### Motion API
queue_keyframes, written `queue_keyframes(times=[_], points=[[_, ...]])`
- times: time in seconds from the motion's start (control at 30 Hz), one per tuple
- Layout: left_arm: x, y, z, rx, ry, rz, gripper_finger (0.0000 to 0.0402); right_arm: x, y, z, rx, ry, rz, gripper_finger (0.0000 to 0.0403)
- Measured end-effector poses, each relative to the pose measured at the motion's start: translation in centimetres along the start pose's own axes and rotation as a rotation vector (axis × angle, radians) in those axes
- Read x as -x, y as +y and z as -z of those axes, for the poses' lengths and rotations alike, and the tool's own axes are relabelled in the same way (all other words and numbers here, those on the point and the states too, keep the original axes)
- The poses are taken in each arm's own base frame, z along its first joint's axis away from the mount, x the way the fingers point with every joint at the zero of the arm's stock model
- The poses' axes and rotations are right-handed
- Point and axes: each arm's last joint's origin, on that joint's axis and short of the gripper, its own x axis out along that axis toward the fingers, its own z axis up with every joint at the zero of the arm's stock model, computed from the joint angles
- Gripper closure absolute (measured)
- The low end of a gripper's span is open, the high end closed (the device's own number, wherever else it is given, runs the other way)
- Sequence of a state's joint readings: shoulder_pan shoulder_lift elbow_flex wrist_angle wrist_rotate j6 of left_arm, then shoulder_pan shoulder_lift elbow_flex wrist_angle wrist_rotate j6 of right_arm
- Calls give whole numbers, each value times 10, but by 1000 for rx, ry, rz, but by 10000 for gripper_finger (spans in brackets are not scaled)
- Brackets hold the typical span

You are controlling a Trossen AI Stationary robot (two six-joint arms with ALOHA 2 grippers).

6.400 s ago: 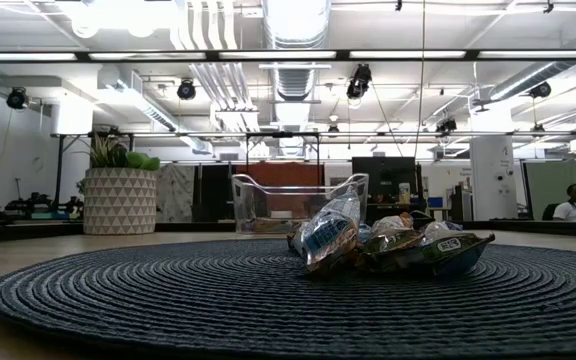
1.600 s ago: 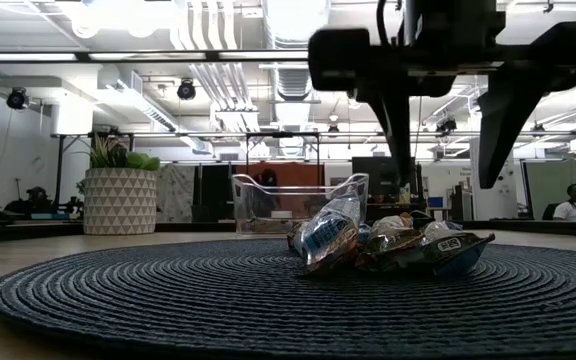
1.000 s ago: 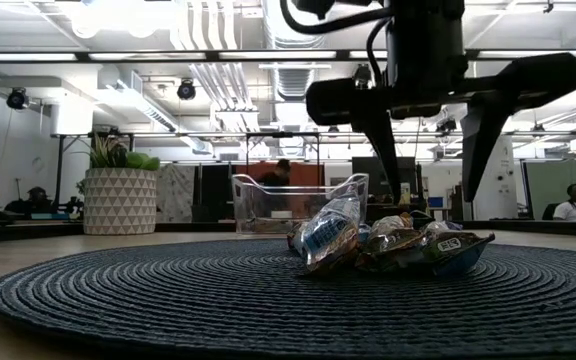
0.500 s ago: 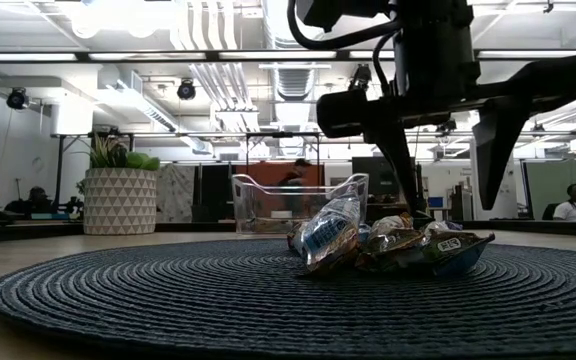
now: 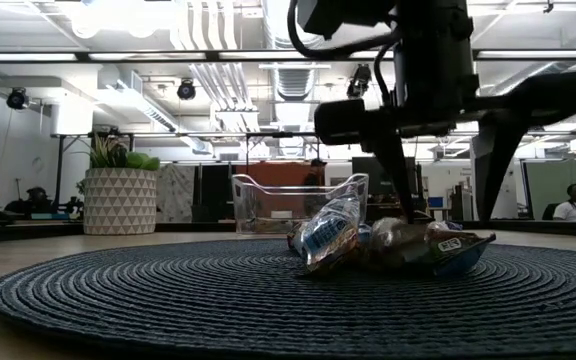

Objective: Pick and place Granola Bars by type
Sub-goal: Put the blue granola bar into the top transparent bin

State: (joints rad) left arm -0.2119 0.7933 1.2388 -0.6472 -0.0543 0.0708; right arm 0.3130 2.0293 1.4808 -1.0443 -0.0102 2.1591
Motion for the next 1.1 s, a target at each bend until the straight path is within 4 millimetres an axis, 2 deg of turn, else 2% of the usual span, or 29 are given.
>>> queue_keyframes(times=[0.27, 0.77, 1.1], points=[[0, 0, 0, 0, 0, 0, 326, -8, -3, -1, -6, 16, 14, 163], [0, 0, 0, 0, 0, 0, 326, -8, -11, 3, -31, 94, 127, 163], [0, 1, 0, -2, 3, -26, 326, 4, -10, 17, -104, 71, 57, 163]])
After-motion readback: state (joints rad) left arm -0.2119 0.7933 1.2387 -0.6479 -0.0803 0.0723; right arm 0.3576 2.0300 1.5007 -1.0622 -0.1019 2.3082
